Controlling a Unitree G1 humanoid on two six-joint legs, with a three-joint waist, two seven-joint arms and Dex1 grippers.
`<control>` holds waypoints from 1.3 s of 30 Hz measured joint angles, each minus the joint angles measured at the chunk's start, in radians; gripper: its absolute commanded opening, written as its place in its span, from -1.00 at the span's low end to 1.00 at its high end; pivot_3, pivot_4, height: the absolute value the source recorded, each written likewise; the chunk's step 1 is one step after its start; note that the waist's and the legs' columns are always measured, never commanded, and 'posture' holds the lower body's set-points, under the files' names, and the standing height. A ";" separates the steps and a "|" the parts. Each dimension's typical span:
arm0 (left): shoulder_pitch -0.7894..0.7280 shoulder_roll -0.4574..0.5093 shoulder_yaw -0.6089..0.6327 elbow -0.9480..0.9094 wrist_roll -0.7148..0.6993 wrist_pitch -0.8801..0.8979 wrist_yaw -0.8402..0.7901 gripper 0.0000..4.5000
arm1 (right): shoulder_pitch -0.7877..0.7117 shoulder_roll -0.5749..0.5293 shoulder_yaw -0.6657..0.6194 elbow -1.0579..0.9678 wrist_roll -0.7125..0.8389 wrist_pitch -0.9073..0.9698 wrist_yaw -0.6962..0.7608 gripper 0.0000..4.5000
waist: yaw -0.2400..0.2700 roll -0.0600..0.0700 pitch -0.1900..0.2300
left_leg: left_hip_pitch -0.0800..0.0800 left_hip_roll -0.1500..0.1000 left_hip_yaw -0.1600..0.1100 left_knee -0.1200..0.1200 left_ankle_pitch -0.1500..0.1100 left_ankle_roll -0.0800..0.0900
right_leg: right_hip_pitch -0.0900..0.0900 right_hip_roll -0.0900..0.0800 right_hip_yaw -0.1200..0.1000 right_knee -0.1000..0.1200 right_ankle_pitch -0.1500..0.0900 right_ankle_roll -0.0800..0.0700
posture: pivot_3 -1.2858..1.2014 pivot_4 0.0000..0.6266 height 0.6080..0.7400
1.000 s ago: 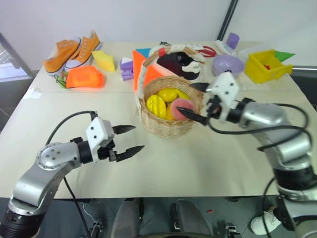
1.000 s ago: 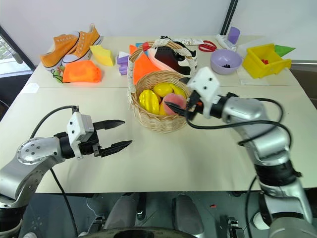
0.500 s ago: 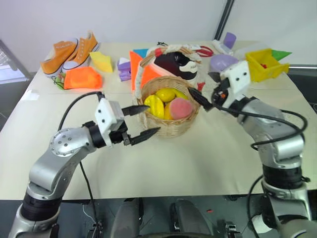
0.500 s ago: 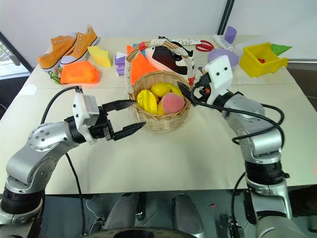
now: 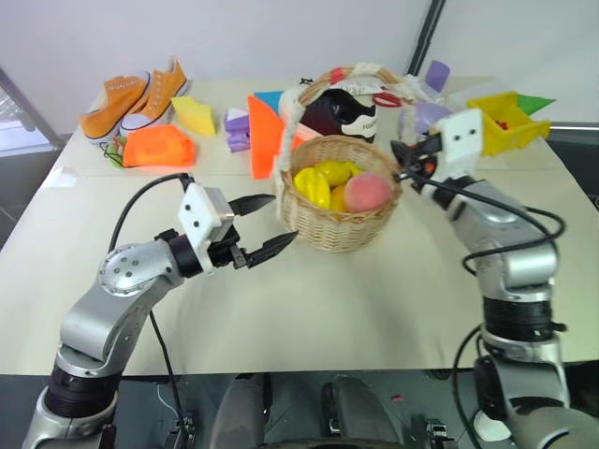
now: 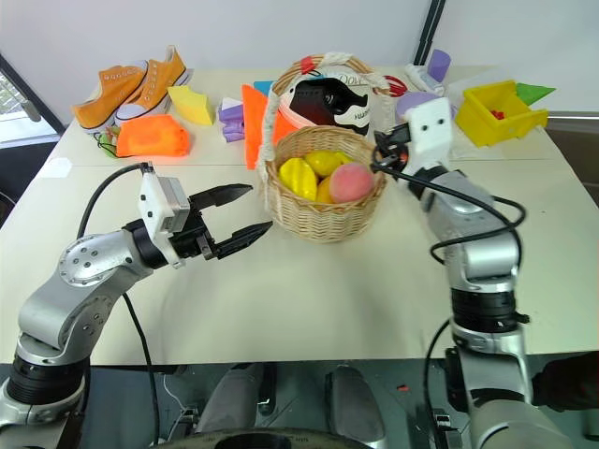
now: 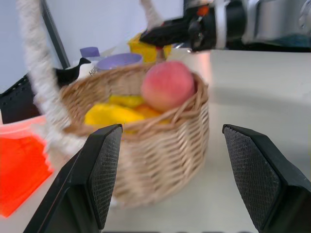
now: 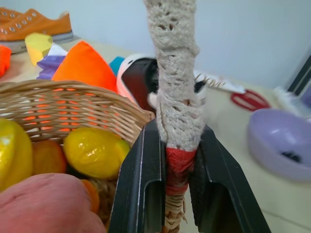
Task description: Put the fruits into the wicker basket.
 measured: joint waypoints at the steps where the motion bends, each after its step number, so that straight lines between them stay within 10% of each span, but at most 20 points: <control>1: -0.001 0.000 -0.001 0.000 0.000 0.000 -0.003 0.57 | 0.007 -0.035 -0.048 -0.003 0.026 0.006 0.021 -0.96 | 0.000 0.000 0.000 | 0.000 0.000 0.000 0.000 0.000 0.000 | 0.000 0.000 0.000 0.000 0.000 0.000 | 0.03 -0.52 0.90; 12: -0.040 -0.027 -0.035 0.064 0.032 -0.026 -0.027 0.57 | 0.129 -0.193 -0.335 0.272 -0.003 -0.104 0.017 -0.96 | -0.011 0.003 -0.001 | 0.003 0.001 0.004 -0.001 0.000 0.000 | 0.000 0.002 0.004 0.001 0.000 0.000 | 0.03 -0.52 0.90; 21: -0.030 -0.022 -0.025 0.081 0.043 -0.044 -0.028 0.57 | 0.198 -0.181 -0.313 0.340 -0.070 -0.297 0.001 0.97 | -0.007 0.004 0.000 | 0.003 0.001 0.006 -0.001 0.000 0.000 | 0.000 0.002 0.005 0.001 0.000 0.000 | 0.03 -0.52 0.90; 39: 0.182 0.045 0.164 0.319 0.127 -0.174 -0.031 0.57 | 0.852 -0.242 -0.456 -0.069 0.252 -0.272 0.539 0.97 | -0.014 0.004 -0.001 | 0.006 0.004 0.007 -0.002 0.000 0.000 | 0.002 0.001 0.006 0.000 0.000 0.000 | 0.03 -0.52 0.90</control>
